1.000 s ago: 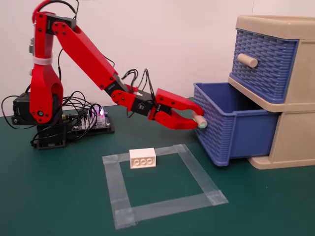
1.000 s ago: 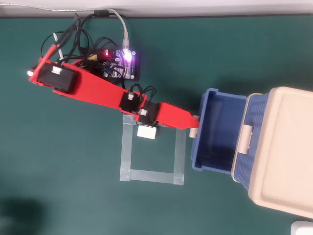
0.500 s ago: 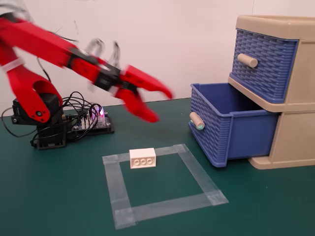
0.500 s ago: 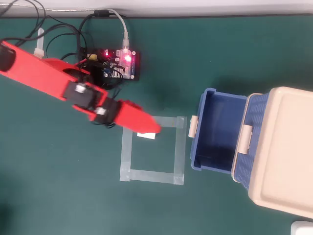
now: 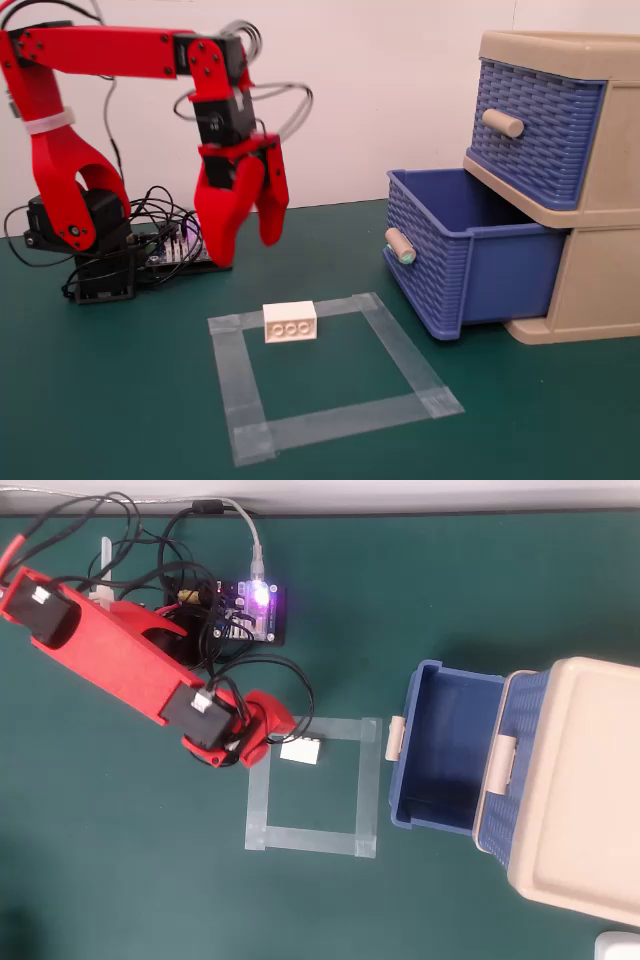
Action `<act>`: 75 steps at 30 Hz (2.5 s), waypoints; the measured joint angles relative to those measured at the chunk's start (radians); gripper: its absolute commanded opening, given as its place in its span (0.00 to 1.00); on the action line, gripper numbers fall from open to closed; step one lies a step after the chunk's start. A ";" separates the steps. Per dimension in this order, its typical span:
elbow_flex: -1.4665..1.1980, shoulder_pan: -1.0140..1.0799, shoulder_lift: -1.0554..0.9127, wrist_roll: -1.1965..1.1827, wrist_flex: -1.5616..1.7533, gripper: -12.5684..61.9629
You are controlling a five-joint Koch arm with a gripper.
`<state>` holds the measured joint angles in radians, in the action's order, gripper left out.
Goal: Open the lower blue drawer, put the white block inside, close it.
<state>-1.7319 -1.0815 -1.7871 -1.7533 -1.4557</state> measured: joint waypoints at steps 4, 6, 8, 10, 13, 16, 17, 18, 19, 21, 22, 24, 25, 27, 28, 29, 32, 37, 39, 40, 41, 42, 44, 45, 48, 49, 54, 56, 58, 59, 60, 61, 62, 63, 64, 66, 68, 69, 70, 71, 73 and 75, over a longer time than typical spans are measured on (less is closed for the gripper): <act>0.031 0.017 0.067 0.342 0.011 0.62; 0.031 0.017 0.110 0.380 0.052 0.62; 0.032 0.017 0.146 0.382 0.081 0.62; 0.061 0.017 0.201 0.383 0.112 0.62; 0.066 0.017 0.287 0.393 0.164 0.62; 0.078 0.009 0.357 0.394 0.219 0.62; 0.081 0.008 0.367 0.394 0.224 0.62; 0.081 0.006 0.374 0.394 0.219 0.62; 0.081 0.003 0.387 0.396 0.215 0.62; 0.081 0.002 0.410 0.397 0.221 0.62; 0.081 0.002 0.416 0.397 0.221 0.62; 0.083 0.002 0.431 0.397 0.221 0.61; 0.083 0.002 0.433 0.397 0.221 0.60; 0.083 0.005 0.433 0.397 0.221 0.58; 0.083 0.009 0.433 0.397 0.221 0.56; 0.083 0.015 0.433 0.397 0.221 0.54; 0.081 0.017 0.433 0.390 0.219 0.35; 0.083 0.017 0.431 0.298 0.210 0.06; 0.081 0.017 0.417 0.285 0.199 0.06; 0.081 0.017 0.403 0.284 0.187 0.06; 0.081 0.017 0.367 0.275 0.164 0.06; 0.081 0.017 0.328 0.265 0.146 0.06; 0.098 0.021 0.221 0.238 0.081 0.06; 0.137 0.028 0.158 0.215 0.037 0.06; 0.301 0.018 -0.011 0.081 -0.032 0.06; 0.345 0.003 -0.023 0.008 -0.035 0.06; 0.689 -0.190 0.156 -0.465 0.063 0.06; 0.831 -0.259 0.314 -0.644 0.176 0.06; 0.942 -0.278 0.439 -0.730 0.222 0.06; 1.025 -0.281 0.518 -0.758 0.238 0.06; 1.051 -0.279 0.554 -0.769 0.238 0.06; 1.075 -0.276 0.589 -0.773 0.239 0.06; 1.092 -0.276 0.609 -0.775 0.238 0.07; 1.095 -0.276 0.618 -0.778 0.238 0.08; 1.095 -0.278 0.621 -0.779 0.238 0.16; 1.097 -0.284 0.620 -0.781 0.238 0.45; 1.100 -0.288 0.621 -0.781 0.238 0.60; 1.100 -0.298 0.621 -0.782 0.239 0.62; 1.100 -0.302 0.621 -0.787 0.238 0.62; 1.101 -0.305 0.615 -0.795 0.238 0.62; 1.101 -0.307 0.588 -0.824 0.238 0.62; 1.103 -0.308 0.515 -0.853 0.233 0.62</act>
<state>-0.6289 -1.3898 -1.2717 -2.6062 -1.2226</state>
